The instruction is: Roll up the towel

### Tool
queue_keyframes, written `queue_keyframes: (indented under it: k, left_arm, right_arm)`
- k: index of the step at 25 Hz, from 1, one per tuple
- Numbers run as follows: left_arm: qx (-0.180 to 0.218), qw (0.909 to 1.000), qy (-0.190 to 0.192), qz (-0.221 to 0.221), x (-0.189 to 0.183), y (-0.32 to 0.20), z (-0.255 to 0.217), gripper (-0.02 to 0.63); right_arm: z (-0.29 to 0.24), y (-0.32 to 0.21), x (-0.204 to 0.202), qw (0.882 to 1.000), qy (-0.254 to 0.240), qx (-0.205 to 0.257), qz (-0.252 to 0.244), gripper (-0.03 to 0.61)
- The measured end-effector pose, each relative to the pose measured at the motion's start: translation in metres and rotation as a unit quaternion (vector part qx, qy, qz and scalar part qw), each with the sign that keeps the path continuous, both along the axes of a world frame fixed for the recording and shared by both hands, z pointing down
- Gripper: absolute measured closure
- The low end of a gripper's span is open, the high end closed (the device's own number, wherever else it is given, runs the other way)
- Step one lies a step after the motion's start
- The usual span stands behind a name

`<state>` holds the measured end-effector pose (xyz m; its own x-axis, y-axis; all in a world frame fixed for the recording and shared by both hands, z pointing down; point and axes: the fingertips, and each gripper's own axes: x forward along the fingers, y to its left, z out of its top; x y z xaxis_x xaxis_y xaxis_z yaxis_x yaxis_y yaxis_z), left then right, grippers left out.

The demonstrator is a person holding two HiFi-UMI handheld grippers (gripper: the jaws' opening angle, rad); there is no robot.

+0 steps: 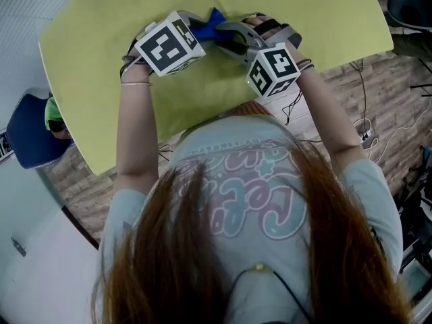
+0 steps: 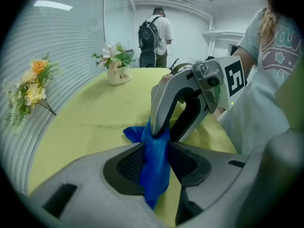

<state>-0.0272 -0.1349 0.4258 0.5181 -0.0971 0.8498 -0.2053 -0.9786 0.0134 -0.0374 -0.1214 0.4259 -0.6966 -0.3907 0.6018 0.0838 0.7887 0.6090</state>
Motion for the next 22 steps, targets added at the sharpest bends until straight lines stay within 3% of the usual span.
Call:
queue_keyframes:
  k: [3, 13, 16, 22]
  left_arm:
    - [0.018, 0.9998, -0.001, 0.011, 0.002, -0.001, -0.002, 0.474]
    - [0.154, 0.9880, -0.001, 0.011, -0.004, -0.004, -0.028, 0.456]
    - [0.162, 0.9866, -0.004, 0.017, -0.007, -0.003, -0.035, 0.456]
    - [0.140, 0.9892, -0.015, 0.040, -0.003, 0.012, -0.029, 0.456]
  right_arm:
    - [0.001, -0.003, 0.001, 1.000, -0.008, -0.027, 0.006, 0.437]
    - [-0.004, -0.010, 0.001, 0.987, -0.029, -0.158, 0.016, 0.462]
    - [-0.006, -0.012, 0.001, 0.983, -0.030, -0.183, 0.013, 0.463]
    - [-0.006, -0.015, 0.002, 0.975, -0.026, -0.220, 0.008, 0.466]
